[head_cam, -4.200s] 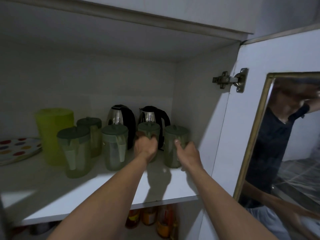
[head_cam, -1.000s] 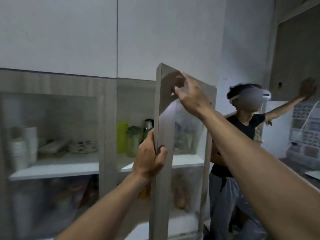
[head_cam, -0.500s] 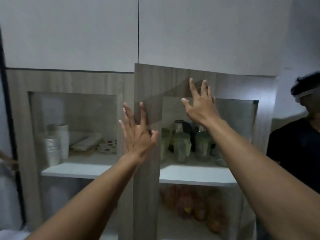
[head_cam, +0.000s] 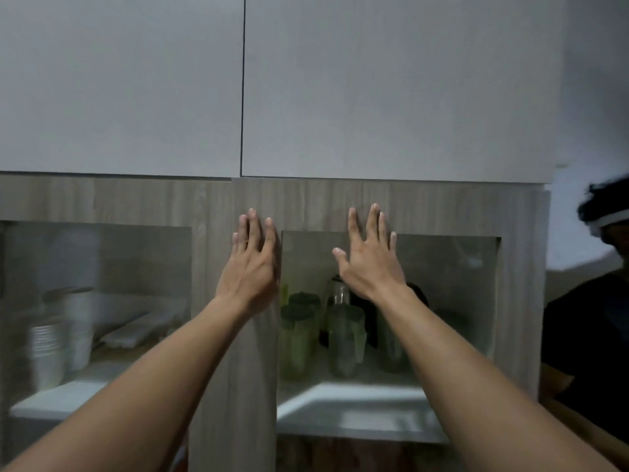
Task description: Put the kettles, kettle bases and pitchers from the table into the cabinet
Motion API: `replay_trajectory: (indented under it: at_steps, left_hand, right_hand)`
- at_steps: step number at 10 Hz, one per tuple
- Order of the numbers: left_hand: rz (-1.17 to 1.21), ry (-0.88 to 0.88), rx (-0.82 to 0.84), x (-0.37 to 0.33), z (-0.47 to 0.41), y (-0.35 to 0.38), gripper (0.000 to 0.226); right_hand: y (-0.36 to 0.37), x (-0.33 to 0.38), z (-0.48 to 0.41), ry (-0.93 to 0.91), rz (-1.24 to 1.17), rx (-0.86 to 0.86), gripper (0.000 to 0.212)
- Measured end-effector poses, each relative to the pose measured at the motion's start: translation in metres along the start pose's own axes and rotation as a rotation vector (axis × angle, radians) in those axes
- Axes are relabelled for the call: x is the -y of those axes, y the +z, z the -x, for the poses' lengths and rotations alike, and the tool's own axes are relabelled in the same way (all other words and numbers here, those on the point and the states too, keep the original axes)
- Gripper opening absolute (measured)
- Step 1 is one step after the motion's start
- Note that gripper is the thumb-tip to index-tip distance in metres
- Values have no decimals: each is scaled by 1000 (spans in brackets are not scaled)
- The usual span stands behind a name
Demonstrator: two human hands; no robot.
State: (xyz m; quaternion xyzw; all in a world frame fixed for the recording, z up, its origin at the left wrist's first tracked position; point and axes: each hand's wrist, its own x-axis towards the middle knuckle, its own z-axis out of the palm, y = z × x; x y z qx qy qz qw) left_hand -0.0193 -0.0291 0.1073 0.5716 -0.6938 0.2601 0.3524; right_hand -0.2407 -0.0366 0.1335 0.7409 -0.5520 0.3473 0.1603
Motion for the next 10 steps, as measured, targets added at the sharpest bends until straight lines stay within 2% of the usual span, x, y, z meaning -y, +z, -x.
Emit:
replay_trajectory:
  at_steps: [2,3,5,7,9,10]
  left_hand:
    - [23,-19,26,4,-20,11,64]
    - [24,-44,-24,3,-23,24,64]
    - [5,-96,-58,4,-28,41,75]
    - [8,-113,-78,5,-30,41,74]
    - [-16,-77,28,4,-24,30,63]
    - [-25,-81,131,3,-25,11,59]
  right_hand:
    - [2,-10,-16,-12,10,25,76]
    - [4,-13,-21,-5,18,33,76]
    - [6,-16,-29,1,14,25,77]
    - [9,-16,-30,-3,18,4,79]
    - [-4,-13,-29,53,-18,57,78]
    - [-21,-7,-27,106,-76,83,74]
